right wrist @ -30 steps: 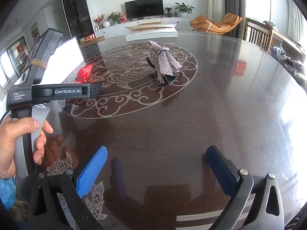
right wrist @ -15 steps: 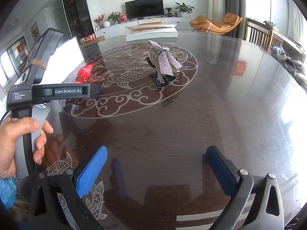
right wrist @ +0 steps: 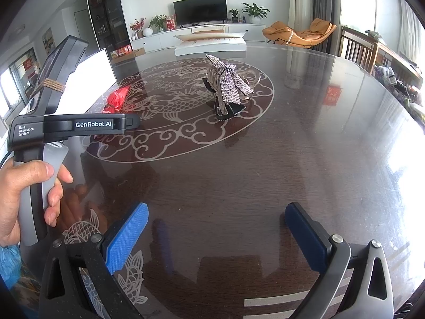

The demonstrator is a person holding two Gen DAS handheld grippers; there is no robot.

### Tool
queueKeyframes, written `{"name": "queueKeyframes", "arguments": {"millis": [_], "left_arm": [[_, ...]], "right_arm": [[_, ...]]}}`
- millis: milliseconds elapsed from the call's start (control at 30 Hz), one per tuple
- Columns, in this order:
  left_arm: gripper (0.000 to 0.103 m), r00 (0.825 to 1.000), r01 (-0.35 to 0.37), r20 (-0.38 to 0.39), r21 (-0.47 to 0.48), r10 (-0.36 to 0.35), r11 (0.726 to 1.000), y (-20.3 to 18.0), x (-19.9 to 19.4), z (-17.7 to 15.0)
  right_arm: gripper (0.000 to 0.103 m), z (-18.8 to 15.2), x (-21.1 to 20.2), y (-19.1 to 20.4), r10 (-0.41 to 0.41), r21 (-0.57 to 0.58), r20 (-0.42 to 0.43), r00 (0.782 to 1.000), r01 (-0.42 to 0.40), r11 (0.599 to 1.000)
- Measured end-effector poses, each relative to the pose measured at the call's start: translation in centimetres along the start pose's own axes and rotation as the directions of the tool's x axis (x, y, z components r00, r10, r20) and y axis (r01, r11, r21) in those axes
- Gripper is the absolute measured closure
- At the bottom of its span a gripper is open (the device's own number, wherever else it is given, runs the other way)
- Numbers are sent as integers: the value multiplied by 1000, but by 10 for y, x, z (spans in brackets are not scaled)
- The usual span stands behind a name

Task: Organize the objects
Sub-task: 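Grasp the red packet with the left gripper while the right grasps the silver sequined bow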

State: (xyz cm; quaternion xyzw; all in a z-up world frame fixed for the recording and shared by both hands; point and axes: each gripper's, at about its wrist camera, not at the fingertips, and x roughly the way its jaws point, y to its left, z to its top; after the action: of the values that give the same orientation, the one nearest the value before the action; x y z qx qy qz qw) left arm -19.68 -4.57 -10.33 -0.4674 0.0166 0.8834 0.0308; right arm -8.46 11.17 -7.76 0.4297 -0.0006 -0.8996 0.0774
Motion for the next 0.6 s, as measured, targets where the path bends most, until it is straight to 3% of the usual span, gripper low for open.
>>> {"name": "queueKeyframes", "arguments": {"millis": [200, 300, 433, 500, 600], "left_arm": [[0, 1000, 8, -14, 8, -8, 1000, 0, 1, 2], [0, 994, 54, -102, 54, -48, 997, 2, 3, 11], [0, 985, 98, -147, 44, -91, 994, 2, 5, 20], [0, 985, 67, -166, 124, -46, 990, -7, 9, 19], [0, 992, 27, -123, 120, -12, 992, -2, 6, 18]], "right_arm": [[0, -1, -2, -2, 17, 4, 4, 1000, -17, 1000], [0, -2, -5, -9, 51, 33, 14, 999, -52, 998], [0, 2, -7, -29, 118, 131, 31, 992, -121, 984], [0, 16, -1, -39, 147, 173, 4, 989, -146, 974], [0, 56, 12, -54, 143, 160, -15, 990, -139, 977]]}}
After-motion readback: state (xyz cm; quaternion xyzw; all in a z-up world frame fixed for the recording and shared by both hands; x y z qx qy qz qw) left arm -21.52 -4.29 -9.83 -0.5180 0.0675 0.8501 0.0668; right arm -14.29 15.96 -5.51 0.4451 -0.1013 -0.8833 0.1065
